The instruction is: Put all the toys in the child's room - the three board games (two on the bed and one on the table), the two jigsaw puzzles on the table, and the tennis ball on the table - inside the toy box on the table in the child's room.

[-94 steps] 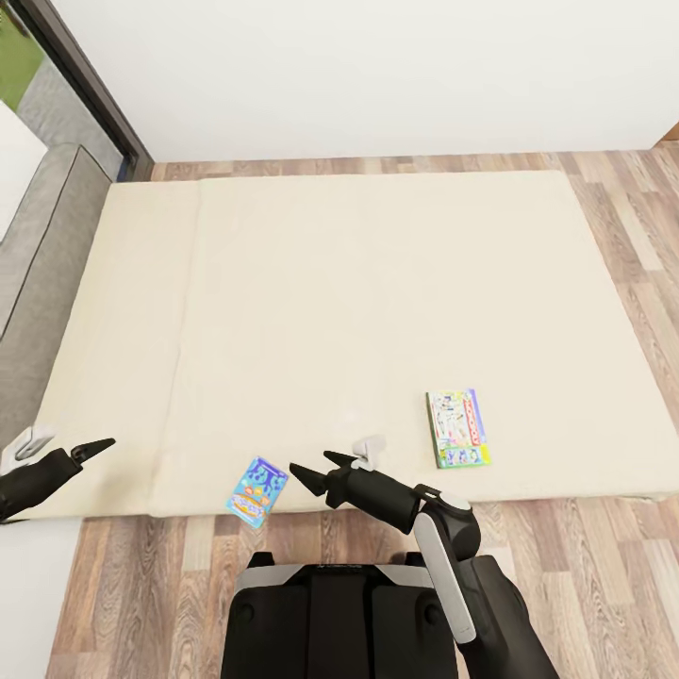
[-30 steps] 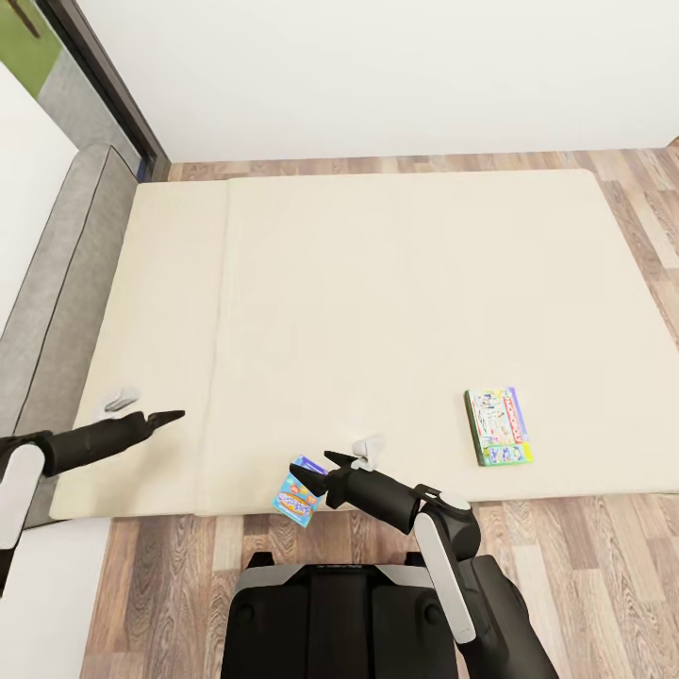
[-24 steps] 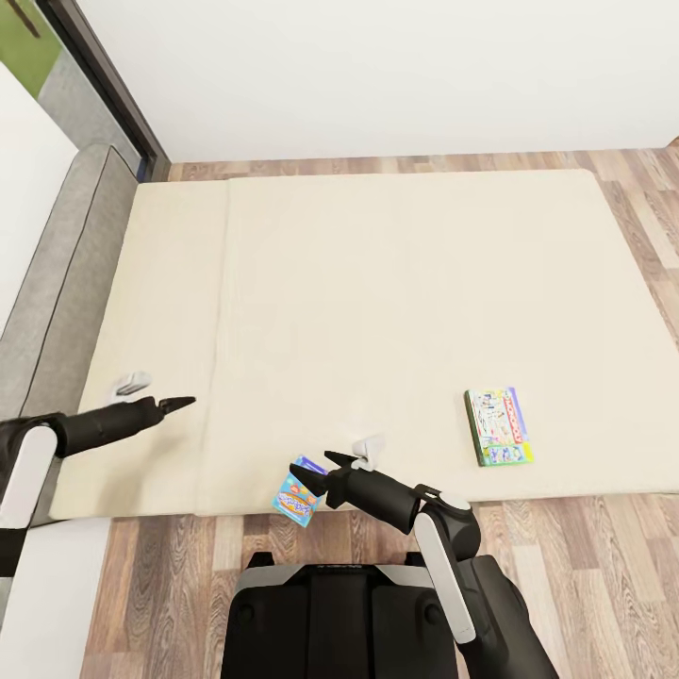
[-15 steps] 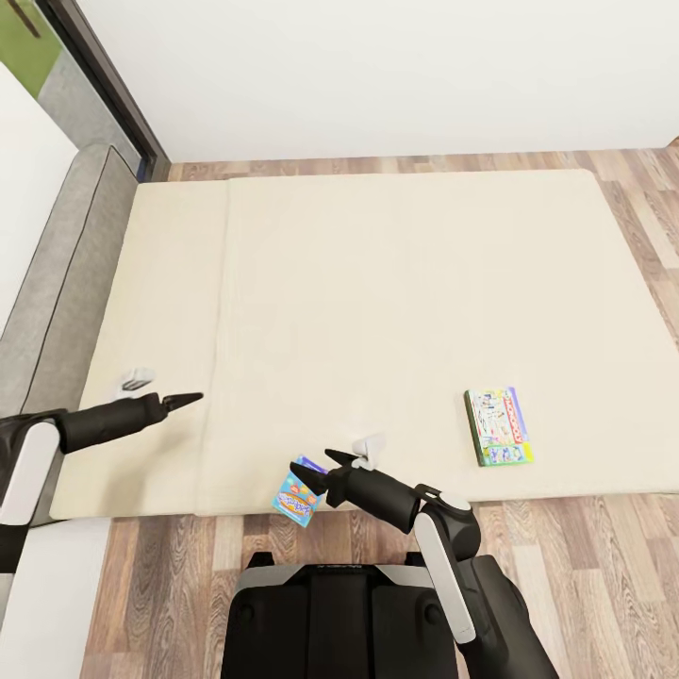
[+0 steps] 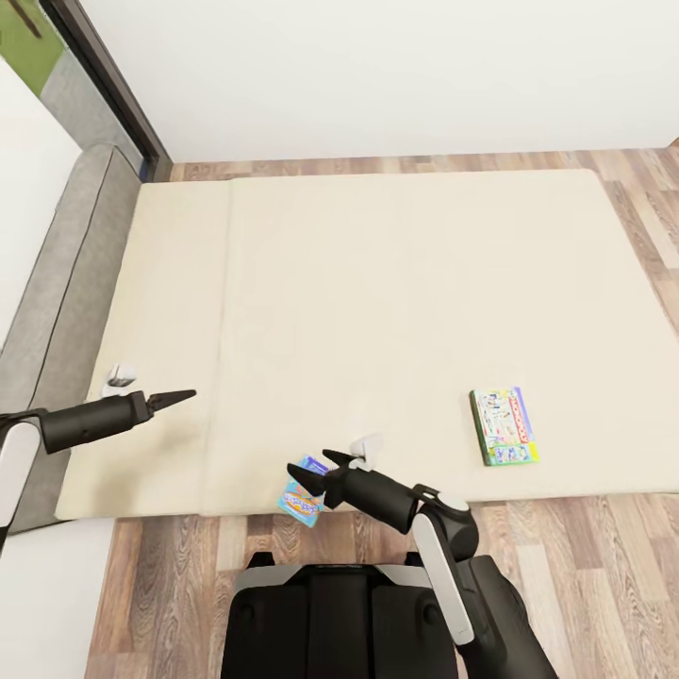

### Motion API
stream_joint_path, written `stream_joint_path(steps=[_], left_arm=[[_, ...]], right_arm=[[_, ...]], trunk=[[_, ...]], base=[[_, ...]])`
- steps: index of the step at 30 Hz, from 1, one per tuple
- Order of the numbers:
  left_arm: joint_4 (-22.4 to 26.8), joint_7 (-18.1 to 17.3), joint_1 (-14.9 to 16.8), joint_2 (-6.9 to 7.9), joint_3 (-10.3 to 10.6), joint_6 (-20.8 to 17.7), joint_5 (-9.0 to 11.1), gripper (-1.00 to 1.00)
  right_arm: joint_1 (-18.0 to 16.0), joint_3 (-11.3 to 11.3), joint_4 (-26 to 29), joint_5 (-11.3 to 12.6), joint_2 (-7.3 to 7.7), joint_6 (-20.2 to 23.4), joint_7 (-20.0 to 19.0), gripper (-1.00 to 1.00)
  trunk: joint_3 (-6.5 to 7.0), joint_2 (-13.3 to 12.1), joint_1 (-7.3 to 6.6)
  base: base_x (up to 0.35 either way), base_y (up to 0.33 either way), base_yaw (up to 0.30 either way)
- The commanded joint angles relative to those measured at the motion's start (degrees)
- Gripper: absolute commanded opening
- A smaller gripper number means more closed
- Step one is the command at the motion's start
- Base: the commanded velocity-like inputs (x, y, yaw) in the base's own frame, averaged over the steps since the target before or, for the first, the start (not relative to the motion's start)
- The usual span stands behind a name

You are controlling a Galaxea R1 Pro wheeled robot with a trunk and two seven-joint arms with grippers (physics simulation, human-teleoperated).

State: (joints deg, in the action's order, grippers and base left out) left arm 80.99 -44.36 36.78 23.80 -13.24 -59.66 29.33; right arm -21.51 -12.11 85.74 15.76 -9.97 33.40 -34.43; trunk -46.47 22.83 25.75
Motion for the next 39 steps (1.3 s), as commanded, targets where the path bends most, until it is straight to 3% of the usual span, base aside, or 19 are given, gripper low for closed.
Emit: stream_joint_path(steps=[1, 10, 25, 39], left_arm=[[0.0, -0.4, 0.0, 0.03, -0.1, -0.2, -0.2, 1.00], [0.0, -0.5, 0.0, 0.10, -0.5, -0.2, -0.2, 1.00], [0.0, -0.5, 0.0, 0.11, -0.9, -0.2, -0.3, 1.00], [0.0, -0.7, 0.0, 0.37, -1.8, -0.3, 0.0, 1.00]], right_arm=[[0.0, -0.2, 0.1, 0.4, -0.03, 0.4, 0.0, 1.00], [0.0, -1.5, 0.1, 0.3, -0.03, 0.4, 0.1, 1.00], [0.0, -1.6, 0.1, 0.3, -0.03, 0.4, 0.1, 1.00], [0.0, -1.6, 0.2, 0.4, -0.03, 0.4, 0.1, 1.00]], trunk=[[-0.06, 0.1, 0.03], [-0.06, 0.1, 0.03], [-0.06, 0.1, 0.03], [-0.06, 0.1, 0.03]], base=[[0.000, 0.175, 0.000], [0.000, 0.078, 0.000], [0.000, 0.098, 0.000], [0.000, 0.211, 0.000]])
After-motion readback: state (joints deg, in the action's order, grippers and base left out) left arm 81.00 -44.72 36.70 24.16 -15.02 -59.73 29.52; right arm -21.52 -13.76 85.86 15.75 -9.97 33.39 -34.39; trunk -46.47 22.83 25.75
